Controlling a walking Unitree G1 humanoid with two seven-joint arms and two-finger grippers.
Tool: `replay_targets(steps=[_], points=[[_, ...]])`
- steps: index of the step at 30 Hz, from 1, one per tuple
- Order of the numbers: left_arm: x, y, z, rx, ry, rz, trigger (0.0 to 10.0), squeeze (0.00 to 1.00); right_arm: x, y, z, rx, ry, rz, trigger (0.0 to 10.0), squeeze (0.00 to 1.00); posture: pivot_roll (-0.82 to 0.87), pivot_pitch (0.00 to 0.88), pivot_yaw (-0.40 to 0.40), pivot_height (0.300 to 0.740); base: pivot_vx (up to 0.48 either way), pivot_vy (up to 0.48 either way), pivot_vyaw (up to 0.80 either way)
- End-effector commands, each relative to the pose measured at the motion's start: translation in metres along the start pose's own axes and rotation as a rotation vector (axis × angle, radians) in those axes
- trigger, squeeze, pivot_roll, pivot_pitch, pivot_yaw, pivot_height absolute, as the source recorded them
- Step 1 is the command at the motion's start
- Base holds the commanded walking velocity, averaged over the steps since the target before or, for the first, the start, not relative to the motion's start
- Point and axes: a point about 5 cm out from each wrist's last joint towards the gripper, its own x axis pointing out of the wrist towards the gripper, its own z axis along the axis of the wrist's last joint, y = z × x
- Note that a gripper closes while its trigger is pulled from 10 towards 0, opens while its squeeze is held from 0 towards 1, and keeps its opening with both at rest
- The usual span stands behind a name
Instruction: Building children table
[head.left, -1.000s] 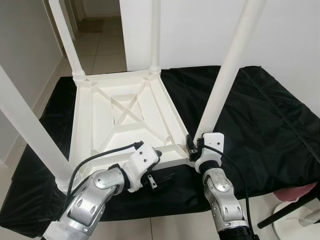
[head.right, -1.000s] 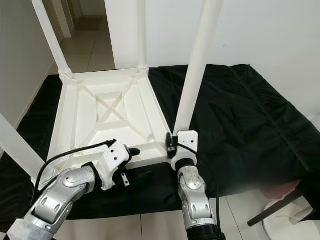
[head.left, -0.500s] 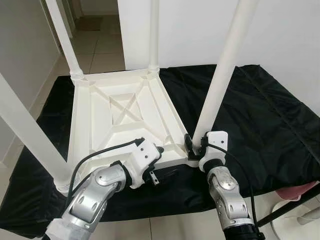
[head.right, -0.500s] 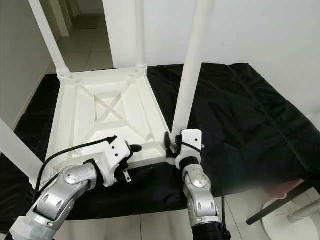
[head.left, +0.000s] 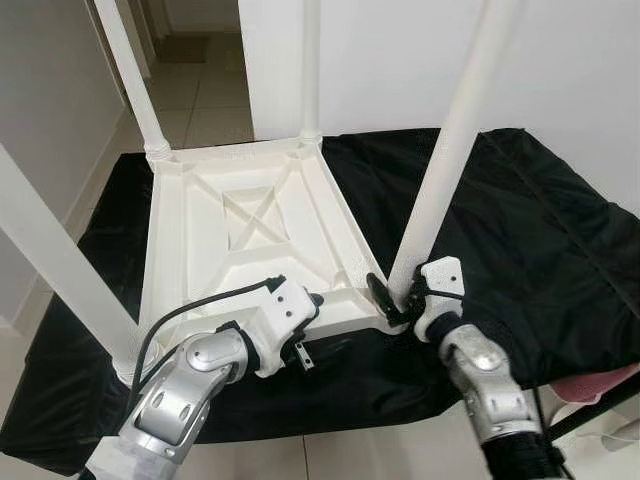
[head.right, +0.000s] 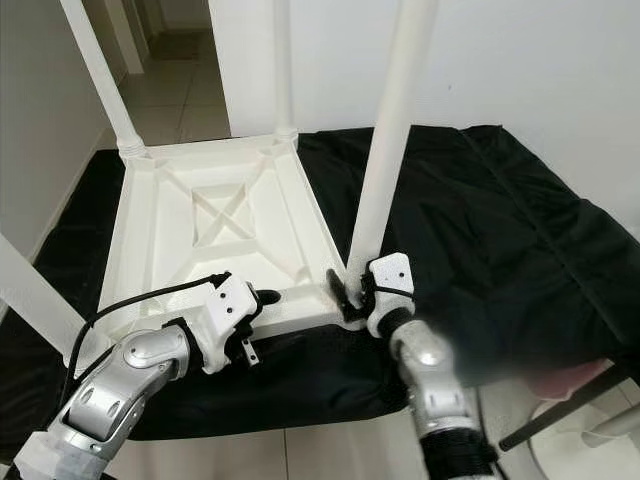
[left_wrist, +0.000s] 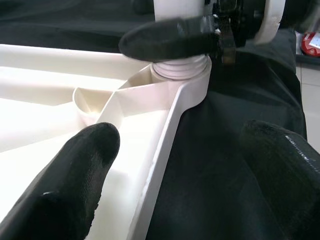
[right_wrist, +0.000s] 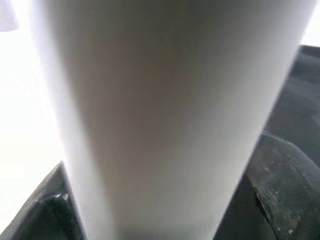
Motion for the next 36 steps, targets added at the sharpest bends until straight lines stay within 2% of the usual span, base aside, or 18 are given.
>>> replay_targets(steps=[1,3,4,9,10,11,12,20,21,27,31,34,36], points=[[0.001,0.003,-0.001,-0.006,0.009,-0.012,10.0,0.0,0.002,0.001,-0.005,-0.003,0.028,0.072,10.0,0.0,-0.05,0.0,0.048,0.74,0.0,0.0,0.0],[0.001,0.003,-0.001,-0.006,0.008,-0.012,10.0,0.0,0.003,0.0,-0.005,-0.011,0.028,0.089,10.0,0.0,-0.05,0.0,0.048,0.74,0.0,0.0,0.0],[0.002,0.003,0.0,-0.005,0.007,-0.012,10.0,0.0,0.005,0.001,-0.004,-0.025,0.029,0.134,8.4,0.0,-0.04,0.0,0.048,0.74,0.0,0.0,0.0],[0.003,0.004,0.0,-0.002,0.007,-0.011,10.0,0.0,0.007,0.001,-0.004,-0.033,0.029,0.195,8.2,0.0,-0.04,0.0,0.048,0.74,0.0,0.0,0.0],[0.003,0.004,0.0,0.0,0.006,-0.009,10.0,0.0,0.009,0.002,-0.004,-0.032,0.027,0.221,1.8,0.0,-0.04,0.0,0.046,0.74,0.0,0.0,0.0],[0.003,0.004,0.0,0.0,0.006,-0.009,10.0,0.0,0.009,0.002,-0.004,-0.032,0.027,0.221,1.8,0.0,-0.04,0.0,0.046,0.74,0.0,0.0,0.0],[0.003,0.004,0.0,0.002,0.006,-0.008,10.0,0.0,0.01,0.002,-0.003,-0.033,0.027,0.243,0.0,0.0,-0.04,0.0,0.046,0.74,0.0,0.0,0.0],[0.004,0.005,0.001,0.005,0.003,0.0,10.0,0.0,0.011,0.001,-0.005,-0.034,0.032,0.293,0.0,0.0,-0.03,0.0,0.038,0.74,0.0,0.0,0.0],[0.003,0.005,0.001,0.004,0.004,0.001,10.0,0.0,0.011,0.0,-0.005,-0.028,0.032,0.289,10.0,0.0,-0.03,0.0,0.037,0.74,0.0,0.0,0.0],[0.003,0.005,0.0,0.001,0.004,0.005,10.0,0.0,0.008,-0.001,-0.006,0.011,0.021,0.272,10.0,0.0,-0.03,0.0,0.034,0.74,0.0,0.0,0.0],[0.003,0.004,0.0,-0.001,0.003,0.006,10.0,0.0,0.008,0.0,-0.008,0.021,0.03,0.212,10.0,0.0,-0.04,0.0,0.033,0.74,0.0,0.0,0.0],[0.003,0.003,0.0,-0.004,0.002,0.004,10.0,0.0,0.01,-0.004,-0.013,-0.008,0.066,0.034,10.0,0.0,-0.04,0.0,0.033,0.74,0.0,0.0,0.0],[0.003,0.003,0.0,-0.005,0.001,0.004,10.0,0.0,0.01,-0.003,-0.015,0.03,0.076,-0.044,10.0,0.0,-0.04,0.0,0.027,0.74,0.0,0.0,0.0]])
